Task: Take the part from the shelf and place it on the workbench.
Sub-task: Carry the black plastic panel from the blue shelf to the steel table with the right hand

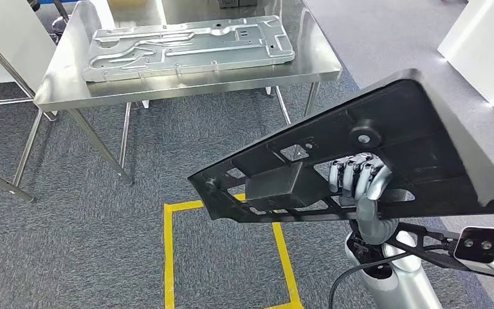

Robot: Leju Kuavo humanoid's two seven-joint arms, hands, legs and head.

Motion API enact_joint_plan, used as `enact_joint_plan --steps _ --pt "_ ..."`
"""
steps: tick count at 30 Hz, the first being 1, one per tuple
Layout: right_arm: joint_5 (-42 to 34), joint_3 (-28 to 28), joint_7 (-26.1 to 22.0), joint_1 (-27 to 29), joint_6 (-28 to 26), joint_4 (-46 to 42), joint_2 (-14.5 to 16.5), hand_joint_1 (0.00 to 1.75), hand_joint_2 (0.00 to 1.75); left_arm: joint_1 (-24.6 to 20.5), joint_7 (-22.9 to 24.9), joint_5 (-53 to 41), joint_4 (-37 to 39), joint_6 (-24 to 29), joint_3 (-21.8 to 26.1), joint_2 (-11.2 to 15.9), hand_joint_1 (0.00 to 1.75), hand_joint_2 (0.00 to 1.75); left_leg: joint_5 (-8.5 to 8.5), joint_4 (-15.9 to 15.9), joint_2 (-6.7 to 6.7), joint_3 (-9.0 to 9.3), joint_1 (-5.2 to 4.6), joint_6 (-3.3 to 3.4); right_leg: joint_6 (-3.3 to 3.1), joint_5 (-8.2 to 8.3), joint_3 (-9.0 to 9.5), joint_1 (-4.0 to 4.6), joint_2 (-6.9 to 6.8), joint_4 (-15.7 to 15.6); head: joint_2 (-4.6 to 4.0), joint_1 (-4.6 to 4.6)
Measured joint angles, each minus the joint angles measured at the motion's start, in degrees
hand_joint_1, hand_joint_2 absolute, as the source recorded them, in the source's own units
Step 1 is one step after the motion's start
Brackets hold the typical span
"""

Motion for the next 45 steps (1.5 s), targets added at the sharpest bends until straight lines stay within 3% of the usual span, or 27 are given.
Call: enact_joint_plan --steps 2,4,6,7,9,10,12,15,17,18,20,22,23,24,25,27,28,29,31,33,35,37,38,41,42,43,45 --pt "1.1 0.0 0.0 0.4 0.0 -0.6 0.2 1.75 1.75 0.0 -0.1 -0.3 0.0 0.0 0.0 0.0 0.0 1.75 -2.19 5.2 -0.02 -2.41 0.16 -0.33 -0.84 -0.46 1.02 -0.03 0.11 -0.3 0.0 -0.01" --pt "1.9 0.0 0.0 0.7 -0.1 -0.7 0.4 1.75 1.75 0.0 -0.2 -0.4 0.0 -0.1 0.0 0.0 0.0 1.75 -4.97 13.8 -0.05 -7.48 0.16 -0.46 -1.32 -1.3 1.97 0.31 0.25 -0.2 0.0 -0.01" --pt "2.8 0.0 0.0 1.1 -0.2 -0.7 0.7 1.75 1.75 0.2 -0.4 -0.6 0.0 -0.1 0.0 0.0 0.0 1.75 -4.31 17.7 -0.07 -11.0 0.12 -0.29 -1.48 -2.32 3.22 0.69 0.56 -0.2 0.0 -0.01" --pt "3.0 0.0 0.0 1.3 -0.3 -0.7 0.9 1.75 1.75 0.2 -0.5 -0.6 0.0 -0.1 0.0 0.1 0.0 1.75 -2.12 16.0 -0.1 -10.99 0.04 -0.02 -1.5 -2.92 4.04 0.82 0.72 -0.2 0.0 -0.01" --pt "3.3 0.0 0.0 1.4 -0.2 -0.7 1.1 1.75 1.75 0.3 -0.7 -0.7 0.0 -0.1 0.0 0.2 0.0 1.75 3.41 8.1 -0.22 -8.36 -0.44 0.83 -1.4 -4.26 5.81 0.92 0.91 -0.3 0.0 0.0" --pt "3.3 0.0 0.0 1.4 -0.2 -0.7 1.2 1.75 1.75 0.3 -0.7 -0.8 0.0 -0.1 0.0 0.3 0.0 1.75 4.94 4.4 -0.29 -6.89 -0.77 1.26 -1.2 -4.89 6.45 0.93 1.01 -0.5 0.0 0.0" --pt "3.4 0.0 0.0 1.6 0.0 -0.8 1.5 1.75 1.75 0.2 -0.8 -0.9 0.0 -0.1 0.0 0.5 0.0 1.75 5.0 0.9 -0.37 -5.35 -1.29 1.93 -0.65 -5.51 7.15 0.84 1.09 -0.8 0.0 -0.01" --pt "3.4 0.0 0.0 1.7 -0.1 -1.1 1.6 1.75 1.75 0.2 -0.9 -1.0 0.0 -0.2 0.0 0.6 0.0 1.75 4.12 -1.0 -0.36 -3.53 -1.14 2.75 0.39 -4.25 6.76 0.73 1.01 1.1 0.0 -0.01" --pt "3.4 0.0 0.0 1.6 -0.6 -1.3 1.6 1.75 1.75 0.2 -1.0 -1.1 0.0 -0.3 0.0 0.6 0.0 1.75 3.47 -2.1 -0.42 -1.38 -0.93 3.08 0.94 -3.58 3.19 0.55 0.86 7.1 0.0 -0.01" --pt "3.4 0.0 0.0 1.6 -0.9 -1.3 1.6 1.75 1.75 0.1 -1.0 -1.1 0.0 -0.4 0.0 0.6 0.0 1.75 2.89 -2.4 -0.45 -0.35 -0.92 3.15 1.16 -4.25 0.49 0.36 0.79 10.9 0.0 0.0" --pt "3.3 0.1 0.0 1.6 -1.2 -1.4 1.6 1.75 1.75 0.1 -1.0 -1.1 0.0 -0.4 0.0 0.6 0.0 1.75 1.41 -2.6 -0.48 1.7 -0.84 3.1 1.55 -8.08 -4.76 -0.11 0.73 15.9 0.0 -0.01" --pt "3.2 0.1 0.0 1.6 -1.3 -1.4 1.6 1.75 1.75 0.1 -0.9 -1.0 0.0 -0.3 0.0 0.6 0.0 1.75 -0.41 -2.6 -0.62 4.13 -0.63 2.74 2.11 -10.92 -7.42 -0.67 0.58 15.0 0.0 -0.01" --pt "3.2 0.1 0.0 1.6 -1.3 -1.3 1.6 1.75 1.75 0.1 -0.9 -0.9 0.0 -0.2 0.0 0.6 0.0 1.75 -1.45 -2.6 -0.7 5.51 -0.48 2.47 2.46 -10.05 -7.86 -0.96 0.46 12.5 0.0 -0.01" --pt "3.1 0.1 0.0 1.5 -1.3 -1.3 1.6 1.75 1.75 0.2 -0.9 -0.8 0.0 -0.1 0.0 0.7 0.0 1.75 -2.52 -2.6 -0.76 6.64 -0.36 2.16 2.78 -6.46 -7.93 -1.27 0.23 9.1 0.0 0.0" --pt "3.1 0.1 0.0 1.4 -1.4 -1.2 1.6 1.75 1.75 0.1 -0.9 -0.7 0.0 0.0 0.1 0.7 0.0 1.75 -3.64 -2.4 -0.79 7.65 -0.3 1.81 2.84 -1.53 -7.93 -1.36 -0.19 5.9 0.0 0.01" --pt "3.0 0.3 0.0 1.4 -1.8 -1.0 1.5 1.75 1.75 0.0 -0.9 -0.5 0.0 0.0 0.2 0.8 0.0 1.75 -5.44 -2.5 -0.74 8.75 -0.22 0.96 2.19 5.54 -7.99 -1.09 -0.68 2.5 0.0 0.01" --pt "2.9 0.4 0.0 1.2 -1.9 -1.0 1.5 1.75 1.75 -0.1 -0.9 -0.5 0.0 0.0 0.3 0.8 0.0 1.75 -5.78 -2.4 -0.68 9.19 -0.1 0.49 1.6 6.27 -7.97 -0.76 -0.69 2.3 0.0 0.0" --pt "2.9 0.6 0.0 1.0 -1.9 -1.0 1.4 1.75 1.75 -0.2 -0.9 -0.4 0.0 0.1 0.3 0.8 0.0 1.75 -5.56 -2.0 -0.62 9.21 0.08 0.01 1.02 5.67 -7.67 -0.58 -0.42 2.4 0.0 -0.01" --pt "2.9 0.7 0.0 0.6 -1.9 -1.1 1.3 1.75 1.75 -0.3 -0.9 -0.3 0.0 0.1 0.3 0.8 0.0 1.75 -4.01 2.4 -0.56 7.4 0.48 -0.59 0.04 4.76 -6.39 -0.42 -0.12 1.9 0.0 -0.01" --pt "2.9 0.9 0.0 0.4 -2.0 -1.1 1.3 1.75 1.75 -0.3 -1.0 -0.2 0.0 0.0 0.4 0.7 0.0 1.75 -4.14 10.1 -0.57 2.53 0.64 -0.78 -0.65 3.48 -4.65 -0.29 -0.07 1.5 0.0 -0.01" --pt "3.4 1.2 0.0 0.3 -2.5 -1.0 1.3 1.75 1.75 -0.2 -1.0 -0.2 0.0 -0.1 0.5 0.6 0.0 1.75 -8.2 15.5 -0.57 -2.59 0.53 -0.71 -1.06 2.02 -2.93 0.0 -0.09 1.4 0.0 -0.01" --pt "4.5 1.4 0.0 0.3 -3.6 -1.0 1.3 1.75 1.75 -0.1 -1.0 -0.1 0.0 -0.1 0.7 0.6 0.0 1.75 -11.22 15.5 -0.56 -5.41 0.27 -0.27 -1.27 0.46 -0.92 0.34 -0.24 1.4 0.0 -0.01" --pt "5.1 1.5 0.1 0.3 -4.0 -1.0 1.3 1.75 1.75 -0.1 -1.0 -0.1 0.0 -0.1 0.9 0.6 0.0 1.75 -10.3 13.4 -0.45 -5.79 0.04 0.12 -1.29 -0.34 0.17 0.49 -0.45 1.4 0.0 -0.01" --pt "5.7 1.6 0.1 0.3 -4.6 -1.0 1.3 1.75 1.75 0.0 -1.1 -0.1 0.0 -0.1 1.3 0.8 0.0 1.75 0.44 3.9 1.86 -5.28 -1.28 1.83 -1.04 -2.5 2.76 0.83 -1.48 1.3 0.0 0.01" --pt "5.9 1.7 0.1 0.3 -4.7 -0.9 1.3 1.75 1.75 0.0 -1.1 -0.1 0.0 -0.1 1.4 0.8 0.0 1.75 3.15 2.1 2.41 -5.15 -1.65 2.28 -0.79 -2.98 3.13 0.92 -1.76 1.2 0.0 0.01" --pt "6.0 1.7 0.1 0.4 -4.8 -0.9 1.3 1.75 1.75 0.0 -1.2 -0.1 0.0 -0.2 1.4 0.9 0.0 1.75 4.33 1.3 2.47 -5.16 -1.81 2.56 -0.49 -3.14 3.36 1.02 -1.95 1.3 0.0 0.01" --pt "6.1 1.8 0.1 0.5 -5.0 -1.0 1.2 1.75 1.75 0.0 -1.3 -0.1 0.0 -0.2 1.4 0.9 0.0 1.75 4.52 0.4 1.53 -4.28 -1.63 2.87 0.16 -3.19 3.67 1.02 -2.07 1.5 0.0 0.01"
